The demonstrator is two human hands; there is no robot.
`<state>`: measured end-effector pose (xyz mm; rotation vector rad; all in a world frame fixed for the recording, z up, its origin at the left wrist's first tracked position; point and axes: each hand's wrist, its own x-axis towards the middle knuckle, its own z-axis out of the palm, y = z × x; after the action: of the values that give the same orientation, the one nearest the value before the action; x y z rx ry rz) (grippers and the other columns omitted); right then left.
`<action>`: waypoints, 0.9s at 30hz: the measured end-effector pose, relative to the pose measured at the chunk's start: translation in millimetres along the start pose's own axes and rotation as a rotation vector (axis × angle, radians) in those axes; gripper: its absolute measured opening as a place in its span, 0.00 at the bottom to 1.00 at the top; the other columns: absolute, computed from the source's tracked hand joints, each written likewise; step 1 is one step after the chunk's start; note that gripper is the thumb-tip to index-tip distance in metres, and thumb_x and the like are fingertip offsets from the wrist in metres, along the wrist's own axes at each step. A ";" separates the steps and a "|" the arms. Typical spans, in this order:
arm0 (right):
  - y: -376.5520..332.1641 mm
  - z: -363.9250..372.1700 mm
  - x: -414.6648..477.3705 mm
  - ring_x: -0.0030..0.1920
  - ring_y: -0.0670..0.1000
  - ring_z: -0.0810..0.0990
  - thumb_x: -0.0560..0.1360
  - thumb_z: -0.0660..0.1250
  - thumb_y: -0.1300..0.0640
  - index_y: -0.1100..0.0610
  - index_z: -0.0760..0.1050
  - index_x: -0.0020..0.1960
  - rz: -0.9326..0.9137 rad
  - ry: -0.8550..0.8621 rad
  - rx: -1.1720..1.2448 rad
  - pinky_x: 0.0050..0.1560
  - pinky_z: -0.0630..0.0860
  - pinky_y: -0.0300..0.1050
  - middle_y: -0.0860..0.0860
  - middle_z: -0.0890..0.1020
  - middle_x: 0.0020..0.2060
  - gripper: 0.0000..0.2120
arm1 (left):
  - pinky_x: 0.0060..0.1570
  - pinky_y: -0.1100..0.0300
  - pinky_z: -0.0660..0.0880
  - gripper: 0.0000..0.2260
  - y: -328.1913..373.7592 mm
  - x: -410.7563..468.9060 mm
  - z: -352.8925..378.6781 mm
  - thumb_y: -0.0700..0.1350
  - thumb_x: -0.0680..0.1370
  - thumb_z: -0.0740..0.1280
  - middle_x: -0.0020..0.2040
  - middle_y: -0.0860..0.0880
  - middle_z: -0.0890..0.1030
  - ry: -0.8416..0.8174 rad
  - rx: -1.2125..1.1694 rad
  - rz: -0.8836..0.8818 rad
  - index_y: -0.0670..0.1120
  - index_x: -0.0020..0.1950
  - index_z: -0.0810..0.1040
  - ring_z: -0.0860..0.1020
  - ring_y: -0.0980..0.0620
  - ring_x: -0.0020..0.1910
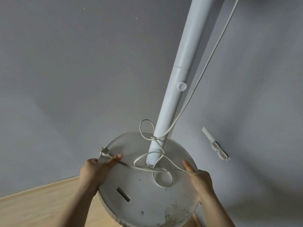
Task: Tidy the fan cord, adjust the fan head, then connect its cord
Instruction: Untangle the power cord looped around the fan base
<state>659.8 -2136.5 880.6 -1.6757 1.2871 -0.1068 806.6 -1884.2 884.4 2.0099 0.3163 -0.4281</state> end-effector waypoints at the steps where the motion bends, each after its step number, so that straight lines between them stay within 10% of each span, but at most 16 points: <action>1: -1.6 0.9 3.4 0.26 0.51 0.67 0.71 0.69 0.41 0.58 0.66 0.26 -0.003 0.000 0.005 0.28 0.63 0.43 0.51 0.70 0.23 0.26 | 0.34 0.54 0.73 0.29 0.7 3.5 1.7 0.61 0.60 0.79 0.38 0.39 0.83 0.002 0.002 -0.003 0.35 0.41 0.81 0.81 0.41 0.38; 27: -40.0 -41.1 190.1 0.26 0.51 0.67 0.70 0.71 0.42 0.59 0.71 0.31 -0.220 -0.322 -0.142 0.28 0.62 0.42 0.50 0.69 0.23 0.22 | 0.34 0.56 0.73 0.34 -8.5 -20.8 157.2 0.66 0.50 0.75 0.34 0.43 0.83 0.302 -0.297 -0.195 0.38 0.38 0.81 0.82 0.42 0.37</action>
<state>746.0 -2311.4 843.4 -1.8647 0.8862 0.1229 758.8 -2021.3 819.9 1.7544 0.7252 -0.1809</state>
